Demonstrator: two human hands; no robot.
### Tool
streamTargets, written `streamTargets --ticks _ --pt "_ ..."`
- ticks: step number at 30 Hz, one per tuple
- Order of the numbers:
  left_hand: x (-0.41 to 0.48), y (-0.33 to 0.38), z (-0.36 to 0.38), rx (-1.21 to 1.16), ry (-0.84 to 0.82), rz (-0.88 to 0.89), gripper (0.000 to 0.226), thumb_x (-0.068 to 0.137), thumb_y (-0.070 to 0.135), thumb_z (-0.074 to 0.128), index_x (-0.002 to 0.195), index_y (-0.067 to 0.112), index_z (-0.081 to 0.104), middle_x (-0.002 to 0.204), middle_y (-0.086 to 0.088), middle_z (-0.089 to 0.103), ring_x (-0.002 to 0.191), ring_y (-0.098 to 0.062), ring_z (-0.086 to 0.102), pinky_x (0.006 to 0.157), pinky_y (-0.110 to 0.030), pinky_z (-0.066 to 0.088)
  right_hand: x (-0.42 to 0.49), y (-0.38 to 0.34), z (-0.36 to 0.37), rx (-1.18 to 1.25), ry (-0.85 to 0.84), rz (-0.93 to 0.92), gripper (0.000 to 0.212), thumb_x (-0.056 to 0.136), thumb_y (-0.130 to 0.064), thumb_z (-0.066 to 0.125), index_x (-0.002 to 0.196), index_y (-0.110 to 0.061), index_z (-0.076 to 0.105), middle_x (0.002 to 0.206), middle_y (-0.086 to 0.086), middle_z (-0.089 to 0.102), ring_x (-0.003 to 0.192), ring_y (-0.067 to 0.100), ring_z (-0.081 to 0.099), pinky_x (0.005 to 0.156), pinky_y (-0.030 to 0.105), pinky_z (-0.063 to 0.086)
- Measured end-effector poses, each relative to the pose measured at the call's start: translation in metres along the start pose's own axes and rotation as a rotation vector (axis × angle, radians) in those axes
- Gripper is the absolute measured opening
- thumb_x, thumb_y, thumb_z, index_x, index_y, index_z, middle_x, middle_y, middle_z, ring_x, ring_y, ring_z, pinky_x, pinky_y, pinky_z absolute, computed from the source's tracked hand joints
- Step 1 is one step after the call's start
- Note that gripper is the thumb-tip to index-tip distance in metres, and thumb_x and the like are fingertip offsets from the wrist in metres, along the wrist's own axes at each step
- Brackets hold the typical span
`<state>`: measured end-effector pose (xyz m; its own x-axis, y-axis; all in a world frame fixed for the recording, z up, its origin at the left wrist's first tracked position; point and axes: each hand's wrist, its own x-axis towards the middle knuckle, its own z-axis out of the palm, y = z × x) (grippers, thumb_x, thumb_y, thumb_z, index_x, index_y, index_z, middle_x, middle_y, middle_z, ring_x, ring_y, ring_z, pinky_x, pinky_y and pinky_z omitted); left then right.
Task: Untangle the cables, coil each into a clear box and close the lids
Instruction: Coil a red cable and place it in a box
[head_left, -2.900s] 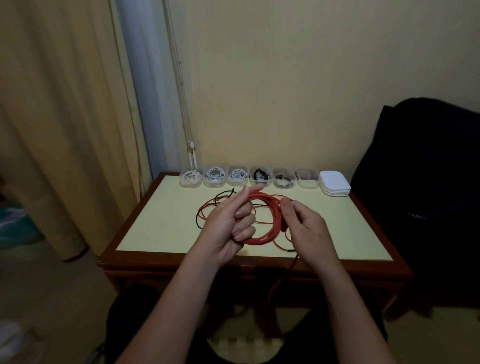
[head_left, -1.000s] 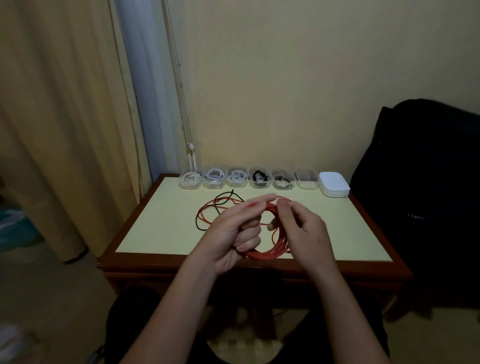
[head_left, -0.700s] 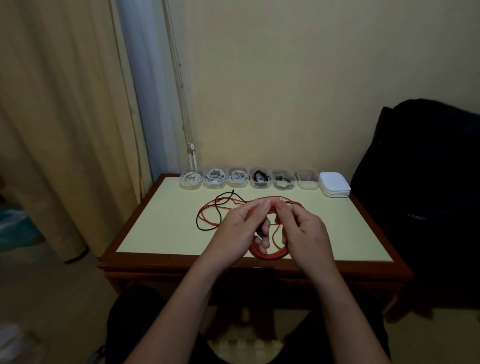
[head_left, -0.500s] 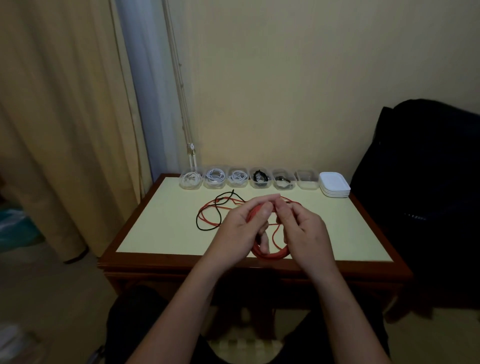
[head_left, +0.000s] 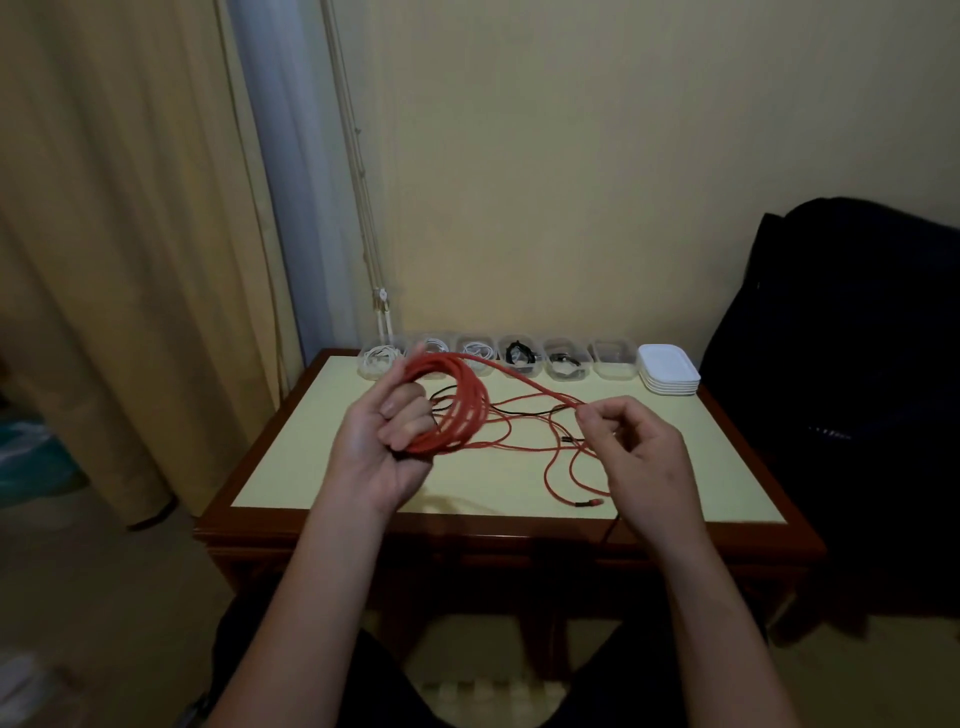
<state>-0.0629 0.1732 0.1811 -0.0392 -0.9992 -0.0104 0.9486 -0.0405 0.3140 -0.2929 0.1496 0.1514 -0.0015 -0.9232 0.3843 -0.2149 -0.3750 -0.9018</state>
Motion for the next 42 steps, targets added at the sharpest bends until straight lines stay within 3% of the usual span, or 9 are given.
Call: streamTargets --ticks 7,11,18,24,27,30,35,38,42 --pt "0.000 0.028 -0.017 -0.264 0.127 0.144 0.027 0.101 0.021 0.051 0.106 0.000 0.068 0.051 0.008 0.032 0.033 -0.006 0.031 0.034 -0.015 0.031 -0.001 0.005 -0.012 -0.109 0.042 -0.001 0.007 0.092 -0.030 0.071 0.086 -0.030 0.070 0.080 -0.007 0.069 0.072 0.009 0.061 0.057 0.014 0.048" --pt "-0.002 0.032 -0.015 -0.226 0.298 0.282 0.027 0.103 0.024 0.048 0.107 0.003 0.064 0.055 0.009 0.035 0.036 -0.004 0.030 0.037 -0.013 0.029 -0.001 0.006 -0.013 -0.238 0.019 -0.068 0.008 0.093 -0.026 0.071 0.085 -0.029 0.071 0.082 -0.015 0.069 0.078 -0.002 0.061 0.064 0.009 0.045" --pt "-0.001 0.006 -0.005 0.380 0.374 0.488 0.026 0.100 0.018 0.056 0.122 0.008 0.064 0.067 0.002 0.052 0.050 -0.008 0.043 0.043 -0.019 0.036 -0.004 0.007 0.005 -0.496 -0.157 -0.281 0.022 0.098 -0.032 0.062 0.078 -0.026 0.068 0.080 -0.015 0.067 0.082 0.005 0.061 0.074 0.034 0.049" --pt "-0.007 -0.026 -0.001 1.080 0.143 0.358 0.031 0.103 0.018 0.049 0.133 0.020 0.059 0.074 -0.004 0.063 0.066 -0.019 0.067 0.061 -0.027 0.055 -0.012 -0.009 0.018 -0.280 -0.142 -0.248 0.044 0.099 -0.046 0.049 0.066 -0.020 0.062 0.064 -0.011 0.061 0.065 0.007 0.058 0.060 0.018 0.039" --pt "-0.009 -0.040 -0.003 1.190 -0.022 0.195 0.033 0.103 0.018 0.050 0.135 0.016 0.058 0.075 -0.004 0.065 0.058 -0.019 0.065 0.058 -0.026 0.053 -0.011 -0.014 0.020 -0.220 -0.077 -0.251 0.044 0.098 -0.043 0.051 0.064 -0.018 0.061 0.065 -0.012 0.060 0.060 0.007 0.054 0.055 0.014 0.034" --pt "-0.013 -0.049 -0.003 1.177 -0.136 0.031 0.030 0.103 0.020 0.050 0.128 0.014 0.064 0.074 -0.006 0.060 0.045 -0.015 0.053 0.049 -0.021 0.044 -0.010 -0.009 0.020 -0.190 -0.009 -0.259 0.036 0.098 -0.041 0.056 0.072 -0.018 0.068 0.066 -0.011 0.062 0.064 0.008 0.058 0.061 0.023 0.042" --pt "-0.015 -0.059 0.004 0.777 -0.182 -0.185 0.041 0.095 0.027 0.052 0.128 0.004 0.062 0.062 0.001 0.038 0.035 -0.002 0.022 0.040 -0.021 0.014 -0.009 -0.011 0.019 -0.143 0.094 -0.121 0.015 0.091 -0.043 0.068 0.088 -0.029 0.066 0.086 -0.010 0.066 0.074 0.009 0.058 0.066 0.032 0.048" --pt "-0.015 -0.058 0.006 0.677 -0.213 -0.180 0.043 0.094 0.026 0.055 0.130 0.004 0.063 0.059 0.005 0.023 0.035 0.000 0.017 0.037 -0.018 0.012 -0.011 -0.017 0.019 -0.060 0.004 -0.002 0.031 0.092 -0.058 0.054 0.090 -0.032 0.070 0.084 -0.015 0.073 0.068 0.003 0.062 0.066 0.026 0.048" --pt "-0.013 -0.058 0.007 0.703 -0.155 -0.104 0.037 0.092 0.021 0.059 0.125 0.004 0.066 0.054 0.006 0.020 0.034 -0.002 0.019 0.038 -0.019 0.014 -0.015 -0.020 0.023 -0.002 -0.177 0.083 0.047 0.094 -0.062 0.047 0.083 -0.023 0.071 0.061 0.000 0.070 0.049 0.007 0.053 0.053 0.025 0.041"
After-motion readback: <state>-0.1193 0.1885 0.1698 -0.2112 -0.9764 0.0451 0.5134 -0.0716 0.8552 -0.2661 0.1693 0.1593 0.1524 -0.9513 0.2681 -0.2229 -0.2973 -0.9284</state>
